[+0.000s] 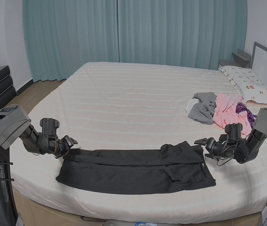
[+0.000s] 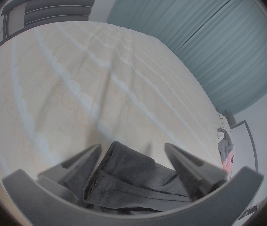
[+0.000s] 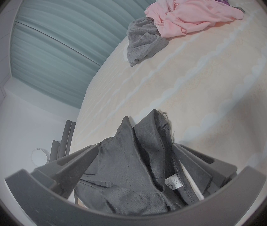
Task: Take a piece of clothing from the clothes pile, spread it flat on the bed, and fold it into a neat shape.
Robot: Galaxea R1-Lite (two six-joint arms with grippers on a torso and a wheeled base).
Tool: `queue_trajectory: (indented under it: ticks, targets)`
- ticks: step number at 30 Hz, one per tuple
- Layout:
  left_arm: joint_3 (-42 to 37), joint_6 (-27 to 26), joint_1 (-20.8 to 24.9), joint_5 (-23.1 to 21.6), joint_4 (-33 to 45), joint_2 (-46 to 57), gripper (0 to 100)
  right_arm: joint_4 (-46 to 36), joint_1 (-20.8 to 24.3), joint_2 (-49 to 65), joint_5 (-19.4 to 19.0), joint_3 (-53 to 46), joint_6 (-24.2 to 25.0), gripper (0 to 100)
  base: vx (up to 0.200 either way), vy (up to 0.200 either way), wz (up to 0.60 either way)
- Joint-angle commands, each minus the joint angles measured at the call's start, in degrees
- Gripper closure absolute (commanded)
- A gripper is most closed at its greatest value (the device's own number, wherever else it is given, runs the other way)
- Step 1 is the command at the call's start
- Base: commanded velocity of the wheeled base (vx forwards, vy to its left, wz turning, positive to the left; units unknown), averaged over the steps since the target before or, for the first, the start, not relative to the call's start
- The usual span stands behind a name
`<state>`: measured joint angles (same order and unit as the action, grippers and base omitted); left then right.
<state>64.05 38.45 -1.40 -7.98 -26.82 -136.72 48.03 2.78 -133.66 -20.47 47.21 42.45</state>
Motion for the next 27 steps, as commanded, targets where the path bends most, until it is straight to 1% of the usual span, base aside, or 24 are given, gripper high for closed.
queue_trajectory:
  ticks: [1,5,8,11,17,27]
  targets:
    - [0.29,0.05,0.00,0.07,-0.08,-0.92,100,-0.04,0.21,-0.29,-0.01,-0.19,0.00,0,0.000,0.000,0.00]
    - [0.20,0.13,-0.27,1.13,-0.08,-0.74,100,-0.13,0.21,-0.38,-0.01,-0.19,0.09,0,0.000,0.000,0.00]
    - [-0.15,0.57,-1.06,3.77,-0.08,-0.57,100,-0.31,0.21,-0.38,0.08,-0.28,0.00,0,0.000,0.000,0.00]
    - [-0.50,1.01,-1.76,4.64,0.01,0.14,100,-0.31,0.21,-0.38,0.08,-0.19,0.00,0,0.000,0.000,0.00]
    - [-0.50,3.74,-2.11,4.38,-0.08,0.75,100,-0.31,0.21,-0.46,0.17,-0.19,0.00,0,0.000,0.000,0.00]
    - [-1.65,3.83,-1.76,3.94,0.01,0.57,100,-0.66,-0.05,-1.25,0.96,1.21,-0.08,0,0.000,0.000,0.00]
